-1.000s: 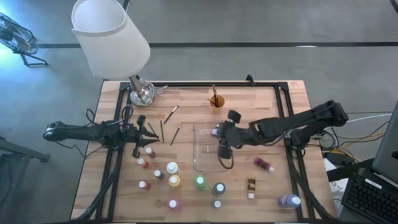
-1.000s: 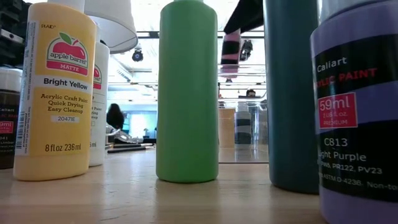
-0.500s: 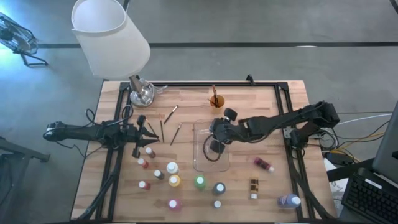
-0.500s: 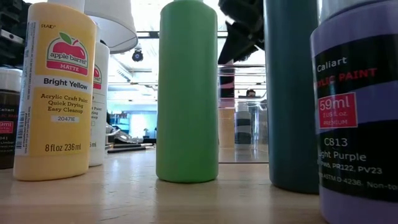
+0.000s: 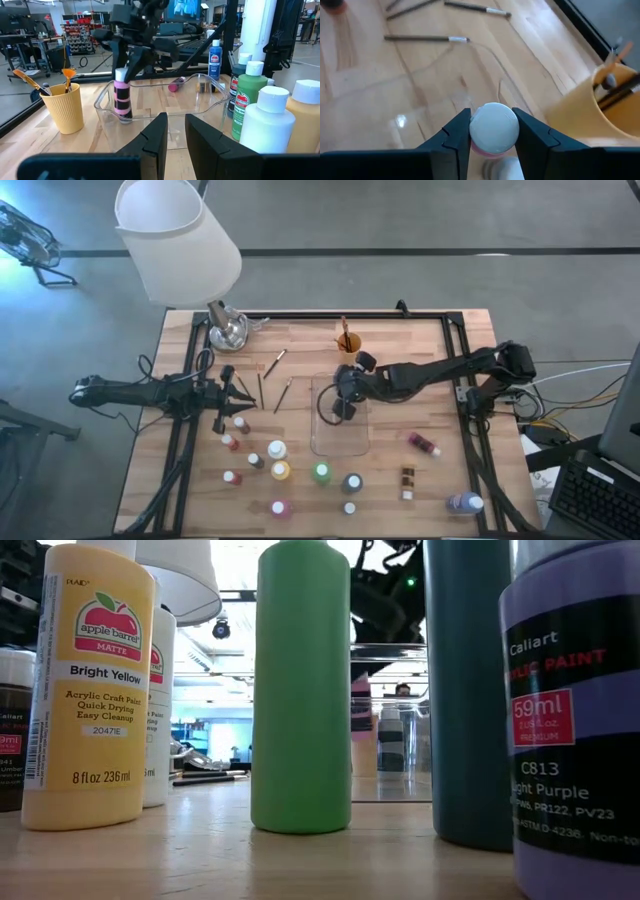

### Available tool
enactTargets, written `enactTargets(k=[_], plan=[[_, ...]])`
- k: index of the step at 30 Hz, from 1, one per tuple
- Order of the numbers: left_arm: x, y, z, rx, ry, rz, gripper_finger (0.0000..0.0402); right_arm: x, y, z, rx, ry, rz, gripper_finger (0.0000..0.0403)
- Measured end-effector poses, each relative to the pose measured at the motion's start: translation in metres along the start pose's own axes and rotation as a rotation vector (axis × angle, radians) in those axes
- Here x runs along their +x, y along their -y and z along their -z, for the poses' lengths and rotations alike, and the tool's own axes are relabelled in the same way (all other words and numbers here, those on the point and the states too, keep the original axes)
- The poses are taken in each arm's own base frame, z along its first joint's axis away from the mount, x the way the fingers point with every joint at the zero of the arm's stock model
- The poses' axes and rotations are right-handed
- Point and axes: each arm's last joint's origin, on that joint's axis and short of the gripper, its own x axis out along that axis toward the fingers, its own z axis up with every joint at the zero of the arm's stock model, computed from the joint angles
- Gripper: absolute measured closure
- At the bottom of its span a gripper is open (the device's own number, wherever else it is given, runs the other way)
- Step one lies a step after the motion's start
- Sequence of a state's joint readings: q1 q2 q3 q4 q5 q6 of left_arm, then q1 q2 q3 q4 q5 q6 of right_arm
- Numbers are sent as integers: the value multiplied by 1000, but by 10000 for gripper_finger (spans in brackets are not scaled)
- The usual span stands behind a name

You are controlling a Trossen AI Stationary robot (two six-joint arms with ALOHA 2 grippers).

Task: Pick & Place Paint Supplies
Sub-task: Put the small pink paint bottle into the transparent bin

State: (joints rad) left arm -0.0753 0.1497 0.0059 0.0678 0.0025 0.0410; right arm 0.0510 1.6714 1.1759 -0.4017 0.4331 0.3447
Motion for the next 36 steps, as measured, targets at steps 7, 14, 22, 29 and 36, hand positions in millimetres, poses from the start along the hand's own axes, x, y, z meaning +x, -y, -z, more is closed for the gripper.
enactTargets(k=[7, 14, 22, 29, 36], plan=[[0, 0, 1, 0, -7, 0, 328, 15, 5, 16, 42, -2, -41, 286], [1, 0, 1, 0, -12, 0, 328, 27, 11, 31, 70, 18, -58, 290], [1, 0, 1, 0, -12, 0, 328, 30, 16, 36, 75, 8, -45, 282], [1, 0, 1, 0, -12, 0, 328, 30, 16, 36, 70, -1, -60, 288], [1, 0, 1, 0, -12, 1, 328, 29, 16, 36, 67, -5, -60, 240]])
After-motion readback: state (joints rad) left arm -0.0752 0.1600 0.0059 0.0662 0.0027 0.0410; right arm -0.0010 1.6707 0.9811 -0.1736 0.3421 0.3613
